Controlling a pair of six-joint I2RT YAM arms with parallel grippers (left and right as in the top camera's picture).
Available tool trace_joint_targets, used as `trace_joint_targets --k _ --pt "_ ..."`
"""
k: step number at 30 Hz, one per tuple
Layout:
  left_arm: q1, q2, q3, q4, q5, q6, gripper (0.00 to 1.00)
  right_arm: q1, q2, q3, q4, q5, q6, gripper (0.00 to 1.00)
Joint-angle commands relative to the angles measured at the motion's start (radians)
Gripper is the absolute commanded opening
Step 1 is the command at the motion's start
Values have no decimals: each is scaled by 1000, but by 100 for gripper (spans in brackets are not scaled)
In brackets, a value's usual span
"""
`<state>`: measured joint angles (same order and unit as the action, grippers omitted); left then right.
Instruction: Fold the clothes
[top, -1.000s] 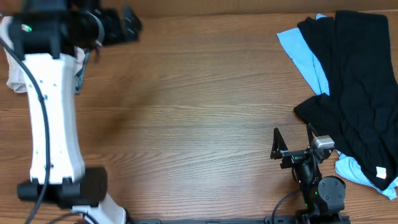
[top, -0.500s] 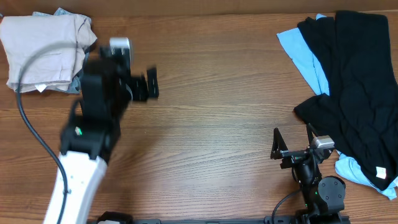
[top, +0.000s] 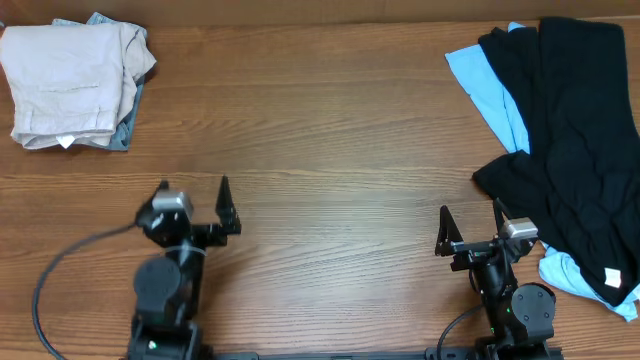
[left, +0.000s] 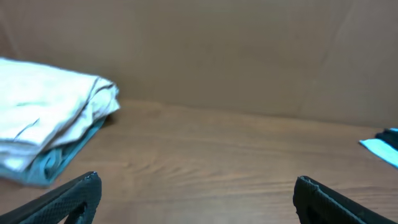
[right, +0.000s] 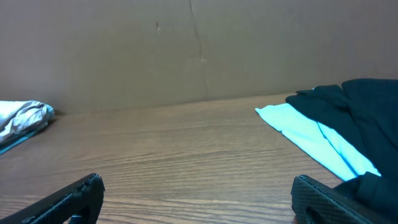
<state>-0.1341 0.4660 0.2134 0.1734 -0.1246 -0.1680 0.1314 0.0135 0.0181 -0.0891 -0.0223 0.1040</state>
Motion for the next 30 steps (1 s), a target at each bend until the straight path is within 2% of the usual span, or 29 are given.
trace_joint_targets --k 1,6,15,19,30 --pt "42 -143 -122 10 -17 -57 100 -5 -11 -10 8 -2 0 100" --pt "103 -263 -195 -16 26 -76 100 -5 -11 -10 8 -2 0 100" --pt "187 -442 -209 -249 47 -52 100 -5 -11 -10 8 -2 0 100" --pt "217 -463 -209 -249 81 13 100 -5 -11 -10 8 -2 0 100" --pt "232 -462 -209 -247 80 11 100 -5 -11 -10 8 -2 0 100"
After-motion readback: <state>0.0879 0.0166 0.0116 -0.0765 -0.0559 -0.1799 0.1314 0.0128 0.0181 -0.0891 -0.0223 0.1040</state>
